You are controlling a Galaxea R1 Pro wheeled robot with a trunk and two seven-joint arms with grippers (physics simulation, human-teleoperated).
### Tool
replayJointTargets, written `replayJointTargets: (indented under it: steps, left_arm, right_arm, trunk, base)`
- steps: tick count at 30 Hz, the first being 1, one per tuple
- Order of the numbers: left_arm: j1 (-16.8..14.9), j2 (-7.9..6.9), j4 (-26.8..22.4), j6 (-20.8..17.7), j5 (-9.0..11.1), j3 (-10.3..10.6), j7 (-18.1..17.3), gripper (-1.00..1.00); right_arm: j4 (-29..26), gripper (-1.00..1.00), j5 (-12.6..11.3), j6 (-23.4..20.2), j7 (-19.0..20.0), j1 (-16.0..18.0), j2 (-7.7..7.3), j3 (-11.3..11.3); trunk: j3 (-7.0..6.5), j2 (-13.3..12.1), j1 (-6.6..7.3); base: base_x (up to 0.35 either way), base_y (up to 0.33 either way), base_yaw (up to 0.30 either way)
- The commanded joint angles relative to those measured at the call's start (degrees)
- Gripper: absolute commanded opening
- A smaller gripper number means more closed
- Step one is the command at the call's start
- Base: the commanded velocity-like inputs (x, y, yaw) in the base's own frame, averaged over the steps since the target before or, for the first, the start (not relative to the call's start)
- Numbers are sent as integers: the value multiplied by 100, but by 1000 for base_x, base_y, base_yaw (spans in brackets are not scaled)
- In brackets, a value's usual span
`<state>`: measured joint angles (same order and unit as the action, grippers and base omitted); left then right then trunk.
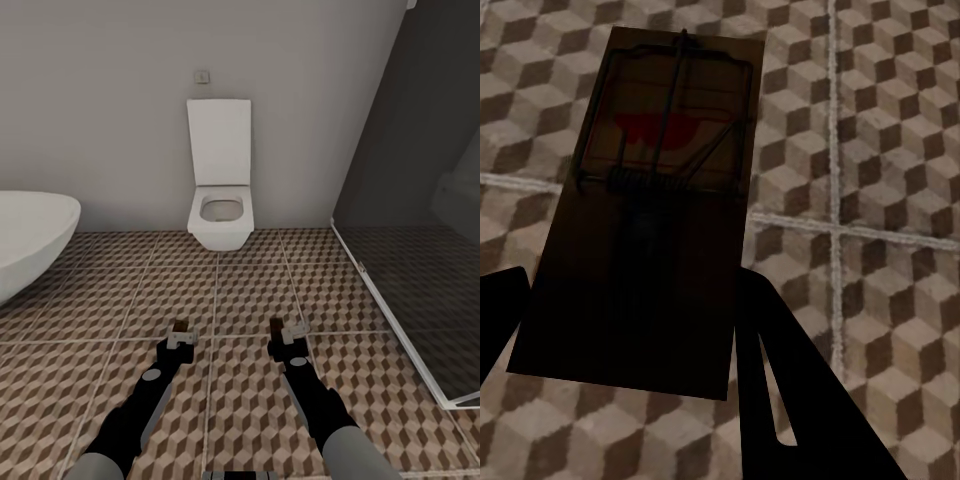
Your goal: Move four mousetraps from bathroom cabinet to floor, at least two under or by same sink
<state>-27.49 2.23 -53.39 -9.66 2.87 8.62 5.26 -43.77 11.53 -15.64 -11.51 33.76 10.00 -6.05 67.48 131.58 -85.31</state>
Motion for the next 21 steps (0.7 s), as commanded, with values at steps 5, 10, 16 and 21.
replayJointTargets:
  steps: [5, 10, 16, 21]
  left_arm:
    - [-2, -3, -18, -19, 12, 22, 37, -100]
    - [5, -9, -46, -11, 12, 38, 29, -100]
    - [7, -5, -34, -25, 12, 51, 28, -100]
    - [7, -3, -28, -49, 12, 52, 28, -100]
  right_arm:
    - [-8, -100, 33, -45, -9, 4, 0, -11]
    - [-8, -100, 33, -45, -9, 4, 0, -11]
    - [-8, -100, 33, -45, -9, 3, 0, -11]
    - [-8, -100, 33, -45, -9, 2, 0, -11]
  trunk:
    - [77, 164, -87]
    - [77, 164, -87]
    - [77, 164, -87]
    - [77, 164, -87]
  base:
    - [0, 0, 0]
    - [0, 0, 0]
    - [6, 0, 0]
    - [160, 64, 0]
